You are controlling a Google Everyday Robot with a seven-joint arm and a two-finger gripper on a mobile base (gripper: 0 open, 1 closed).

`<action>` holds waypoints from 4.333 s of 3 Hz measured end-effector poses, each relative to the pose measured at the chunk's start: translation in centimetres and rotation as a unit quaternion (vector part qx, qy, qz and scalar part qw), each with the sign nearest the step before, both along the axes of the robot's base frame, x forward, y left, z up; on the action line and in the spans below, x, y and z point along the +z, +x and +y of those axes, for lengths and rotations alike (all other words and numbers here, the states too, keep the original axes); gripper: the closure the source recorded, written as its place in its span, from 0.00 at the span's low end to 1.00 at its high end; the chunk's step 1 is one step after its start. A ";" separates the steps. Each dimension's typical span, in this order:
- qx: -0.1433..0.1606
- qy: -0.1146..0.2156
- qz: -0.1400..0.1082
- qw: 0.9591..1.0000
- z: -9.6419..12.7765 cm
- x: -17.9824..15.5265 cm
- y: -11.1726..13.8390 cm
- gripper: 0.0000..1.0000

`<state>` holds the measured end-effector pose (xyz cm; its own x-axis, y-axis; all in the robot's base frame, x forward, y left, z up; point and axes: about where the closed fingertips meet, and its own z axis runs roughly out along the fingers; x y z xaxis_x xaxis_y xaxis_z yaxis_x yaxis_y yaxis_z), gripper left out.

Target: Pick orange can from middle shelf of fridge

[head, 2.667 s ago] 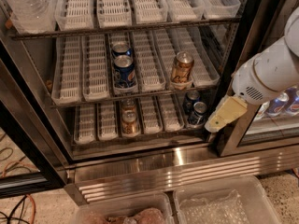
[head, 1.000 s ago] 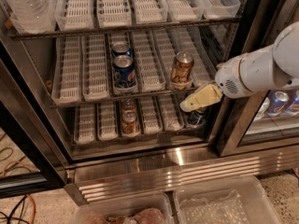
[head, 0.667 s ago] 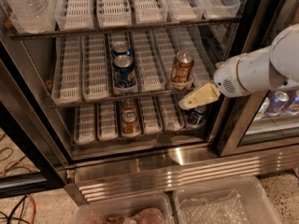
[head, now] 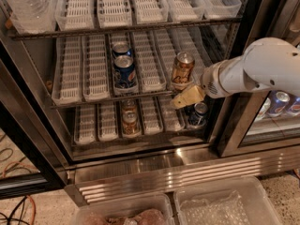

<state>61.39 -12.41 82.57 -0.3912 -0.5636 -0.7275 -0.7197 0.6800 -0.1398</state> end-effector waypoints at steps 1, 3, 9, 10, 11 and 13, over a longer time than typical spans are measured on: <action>0.019 0.014 -0.011 1.000 1.2 0.0 0.4 0.00; -0.001 0.076 -0.089 0.993 4.3 -0.4 1.3 0.00; -0.126 0.189 -0.197 0.954 2.5 -0.5 8.4 0.42; -0.126 0.189 -0.197 0.954 2.4 -0.3 8.3 0.65; -0.106 0.194 -0.189 0.957 3.3 -0.2 8.1 0.88; -0.053 0.194 -0.196 0.960 5.2 3.0 6.9 1.00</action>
Offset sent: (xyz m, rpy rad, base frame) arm 0.0309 0.0341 0.0316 0.1754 -0.3532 -0.0625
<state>68.24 -7.19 85.53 -0.0842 -0.1923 -0.9777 -0.5867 0.8026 -0.1073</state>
